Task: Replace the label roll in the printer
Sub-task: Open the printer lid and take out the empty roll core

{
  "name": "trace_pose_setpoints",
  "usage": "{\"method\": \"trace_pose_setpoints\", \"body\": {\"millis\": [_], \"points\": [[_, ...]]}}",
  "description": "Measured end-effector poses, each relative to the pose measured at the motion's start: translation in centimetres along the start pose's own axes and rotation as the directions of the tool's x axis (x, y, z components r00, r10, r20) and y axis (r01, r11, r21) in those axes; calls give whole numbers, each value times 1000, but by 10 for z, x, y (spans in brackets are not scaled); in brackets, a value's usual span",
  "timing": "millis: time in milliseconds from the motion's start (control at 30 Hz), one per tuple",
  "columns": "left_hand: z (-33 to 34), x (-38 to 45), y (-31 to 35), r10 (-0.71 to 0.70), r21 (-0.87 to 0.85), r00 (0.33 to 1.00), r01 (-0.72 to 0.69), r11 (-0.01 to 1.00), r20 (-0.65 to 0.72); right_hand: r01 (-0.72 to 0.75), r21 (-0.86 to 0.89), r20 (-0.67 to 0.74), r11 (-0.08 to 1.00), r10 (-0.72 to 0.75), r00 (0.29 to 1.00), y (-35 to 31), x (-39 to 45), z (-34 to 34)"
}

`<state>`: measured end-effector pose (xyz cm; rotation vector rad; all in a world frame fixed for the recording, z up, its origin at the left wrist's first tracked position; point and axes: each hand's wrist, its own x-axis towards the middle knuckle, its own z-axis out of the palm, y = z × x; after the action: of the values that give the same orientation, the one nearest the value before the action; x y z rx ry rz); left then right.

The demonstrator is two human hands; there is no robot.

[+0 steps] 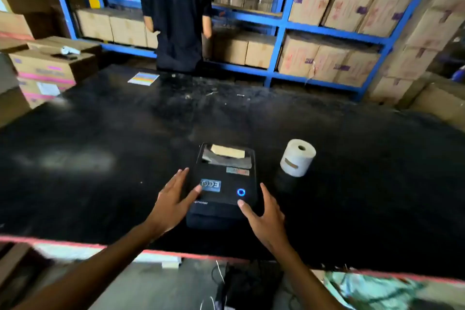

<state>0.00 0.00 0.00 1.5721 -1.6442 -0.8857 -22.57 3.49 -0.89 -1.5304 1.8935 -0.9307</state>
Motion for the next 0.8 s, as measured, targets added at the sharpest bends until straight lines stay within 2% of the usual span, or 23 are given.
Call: {"method": "trace_pose_setpoints", "body": {"millis": [67, 100, 233, 333, 467, 800], "points": [[9, -4, -9, -132, -204, 991, 132, 970, 13, -40, 185, 0, 982, 41, 999, 7, -3, 12], [14, -8, -11, -186, -282, 981, 192, 940, 46, -30, 225, -23, 974, 36, 999, 13, -8, 19], [30, -15, -23, -294, -422, 955, 283, 861, 41, -31, 299, -101, 954, 64, 993, 22, -13, 30], [33, -16, -26, -296, -436, 954, 283, 854, 38, 12, 229, -154, 973, 24, 988, 23, -11, 32], [32, -19, -19, -288, -459, 957, 273, 846, 39, 8, 326, -138, 945, 39, 990, 26, -8, 33], [36, -16, -19, -322, -479, 946, 295, 827, 26, 11, 431, -176, 902, 72, 982, 33, -6, 40]]}}
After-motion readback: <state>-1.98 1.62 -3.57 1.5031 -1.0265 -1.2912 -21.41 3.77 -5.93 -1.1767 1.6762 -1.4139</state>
